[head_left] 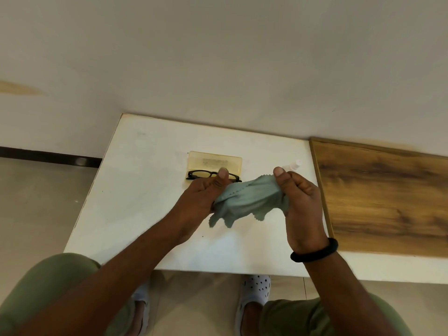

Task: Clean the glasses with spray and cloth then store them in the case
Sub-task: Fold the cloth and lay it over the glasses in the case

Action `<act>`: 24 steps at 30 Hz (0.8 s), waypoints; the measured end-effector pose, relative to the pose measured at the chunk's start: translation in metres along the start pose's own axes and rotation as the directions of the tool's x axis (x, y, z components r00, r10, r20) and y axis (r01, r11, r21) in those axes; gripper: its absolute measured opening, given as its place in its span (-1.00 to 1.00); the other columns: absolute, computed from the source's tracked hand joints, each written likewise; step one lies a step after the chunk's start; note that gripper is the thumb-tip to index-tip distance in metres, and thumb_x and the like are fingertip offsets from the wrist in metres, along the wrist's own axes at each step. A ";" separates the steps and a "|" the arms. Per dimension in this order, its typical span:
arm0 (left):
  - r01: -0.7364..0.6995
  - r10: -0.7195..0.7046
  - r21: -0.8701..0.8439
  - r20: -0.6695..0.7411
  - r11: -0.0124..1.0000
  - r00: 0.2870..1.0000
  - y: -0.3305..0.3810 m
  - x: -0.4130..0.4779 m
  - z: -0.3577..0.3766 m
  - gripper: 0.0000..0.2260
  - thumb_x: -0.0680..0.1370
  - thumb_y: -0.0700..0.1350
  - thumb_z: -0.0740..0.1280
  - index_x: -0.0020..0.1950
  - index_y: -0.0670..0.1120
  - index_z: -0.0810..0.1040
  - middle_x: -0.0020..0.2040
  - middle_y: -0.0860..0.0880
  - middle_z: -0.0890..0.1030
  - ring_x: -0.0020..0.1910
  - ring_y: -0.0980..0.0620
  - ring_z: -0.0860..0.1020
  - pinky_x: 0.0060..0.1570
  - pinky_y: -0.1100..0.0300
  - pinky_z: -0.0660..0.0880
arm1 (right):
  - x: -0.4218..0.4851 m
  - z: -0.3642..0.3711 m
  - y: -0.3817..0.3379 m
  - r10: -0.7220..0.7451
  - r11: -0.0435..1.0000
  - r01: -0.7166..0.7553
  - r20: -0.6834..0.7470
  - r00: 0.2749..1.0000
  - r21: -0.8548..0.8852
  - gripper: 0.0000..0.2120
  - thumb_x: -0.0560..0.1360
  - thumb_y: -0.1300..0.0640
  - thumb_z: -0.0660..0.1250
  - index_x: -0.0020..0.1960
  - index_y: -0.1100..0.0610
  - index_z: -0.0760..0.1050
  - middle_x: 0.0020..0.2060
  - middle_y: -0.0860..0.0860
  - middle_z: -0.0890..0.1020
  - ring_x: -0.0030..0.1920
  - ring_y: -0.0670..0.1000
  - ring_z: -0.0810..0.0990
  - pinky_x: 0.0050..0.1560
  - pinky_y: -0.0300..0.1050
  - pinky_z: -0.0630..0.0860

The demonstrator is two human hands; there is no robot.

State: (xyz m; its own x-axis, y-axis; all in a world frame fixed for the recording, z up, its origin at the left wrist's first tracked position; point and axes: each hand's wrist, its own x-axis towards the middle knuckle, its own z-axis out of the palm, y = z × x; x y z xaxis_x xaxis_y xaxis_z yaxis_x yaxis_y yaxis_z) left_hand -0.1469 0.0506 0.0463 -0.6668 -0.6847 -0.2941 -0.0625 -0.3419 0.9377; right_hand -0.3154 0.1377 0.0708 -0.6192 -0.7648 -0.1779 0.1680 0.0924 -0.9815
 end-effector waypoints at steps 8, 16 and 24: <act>0.133 -0.075 -0.268 0.215 0.954 0.974 0.004 0.000 0.000 -0.67 0.56 -0.09 0.36 0.26 -0.21 0.59 0.24 -0.27 0.61 0.16 -0.13 0.61 0.15 0.10 0.59 | 0.008 -0.010 0.006 0.293 0.919 -0.312 0.112 0.949 0.241 -0.37 0.49 -0.06 0.43 0.32 0.40 0.39 0.31 0.42 0.43 0.36 0.37 0.42 0.37 0.37 0.33; 0.111 -0.100 -0.256 0.055 0.960 0.993 0.001 0.005 -0.002 -0.63 0.54 -0.06 0.32 0.21 -0.31 0.59 0.15 -0.32 0.62 0.01 -0.18 0.59 0.07 -0.02 0.63 | 0.011 -0.014 0.007 0.232 0.961 -0.249 0.136 0.963 0.123 -0.82 0.55 0.11 0.31 -0.02 0.25 0.54 -0.09 0.21 0.58 -0.02 0.17 0.57 -0.07 0.04 0.51; 0.138 -0.132 -0.340 0.041 0.930 0.990 -0.001 0.005 -0.002 -0.84 0.55 -0.21 0.32 0.05 -0.08 0.66 0.10 -0.15 0.63 0.07 -0.10 0.55 0.17 -0.08 0.46 | 0.009 -0.014 -0.001 0.139 0.982 -0.162 0.208 0.968 0.098 -0.79 0.50 0.15 0.29 0.02 0.25 0.60 -0.12 0.17 0.63 -0.07 0.17 0.60 -0.09 0.04 0.54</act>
State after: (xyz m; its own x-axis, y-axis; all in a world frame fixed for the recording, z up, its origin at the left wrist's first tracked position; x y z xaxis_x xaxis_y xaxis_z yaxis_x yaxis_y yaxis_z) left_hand -0.1484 0.0459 0.0436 -0.6824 -0.6070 -0.4073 0.1026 -0.6312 0.7688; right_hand -0.3319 0.1400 0.0695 -0.4165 -0.8604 -0.2935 0.3404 0.1518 -0.9279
